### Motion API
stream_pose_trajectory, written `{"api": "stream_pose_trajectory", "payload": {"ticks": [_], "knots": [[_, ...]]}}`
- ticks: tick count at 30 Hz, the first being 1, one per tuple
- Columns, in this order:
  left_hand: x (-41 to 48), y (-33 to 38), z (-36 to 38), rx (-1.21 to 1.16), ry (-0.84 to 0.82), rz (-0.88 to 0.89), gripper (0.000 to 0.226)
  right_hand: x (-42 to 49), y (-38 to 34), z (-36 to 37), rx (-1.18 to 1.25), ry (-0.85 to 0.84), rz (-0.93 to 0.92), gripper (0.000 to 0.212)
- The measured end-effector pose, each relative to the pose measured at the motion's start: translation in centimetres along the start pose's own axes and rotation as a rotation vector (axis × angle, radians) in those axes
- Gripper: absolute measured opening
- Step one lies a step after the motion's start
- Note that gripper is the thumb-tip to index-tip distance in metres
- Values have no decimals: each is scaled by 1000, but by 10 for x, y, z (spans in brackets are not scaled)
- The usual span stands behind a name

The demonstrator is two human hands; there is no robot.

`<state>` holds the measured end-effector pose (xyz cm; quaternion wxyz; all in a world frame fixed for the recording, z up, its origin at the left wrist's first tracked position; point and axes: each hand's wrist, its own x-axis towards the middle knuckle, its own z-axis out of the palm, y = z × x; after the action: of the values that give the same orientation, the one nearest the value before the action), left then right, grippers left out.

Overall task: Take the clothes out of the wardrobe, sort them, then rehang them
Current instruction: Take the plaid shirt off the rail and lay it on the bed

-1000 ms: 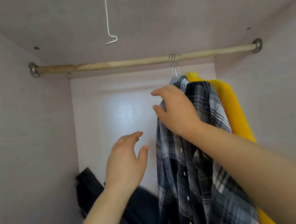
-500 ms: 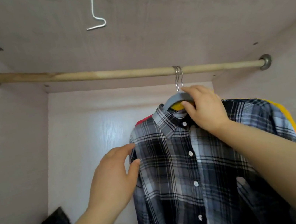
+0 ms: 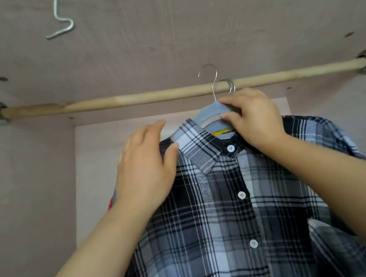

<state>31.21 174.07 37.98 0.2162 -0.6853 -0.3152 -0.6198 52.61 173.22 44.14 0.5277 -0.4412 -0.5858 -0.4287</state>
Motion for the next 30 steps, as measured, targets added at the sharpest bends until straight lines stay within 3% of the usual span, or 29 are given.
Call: {"api": "stream_pose_trajectory", "payload": {"ticks": [7, 16, 23, 30], "knots": [[-69, -27, -39, 123, -3, -120, 58, -57, -59, 16, 198, 19, -190, 33], [-284, -45, -127, 393, -44, -348, 34, -253, -157, 40, 657, -228, -137, 32], [-432, 7, -216, 660, -134, -670, 30, -400, -241, 22, 1046, -376, -159, 27], [-511, 97, -312, 957, -61, -898, 24, -476, -336, -43, 1386, -441, -215, 22]]}}
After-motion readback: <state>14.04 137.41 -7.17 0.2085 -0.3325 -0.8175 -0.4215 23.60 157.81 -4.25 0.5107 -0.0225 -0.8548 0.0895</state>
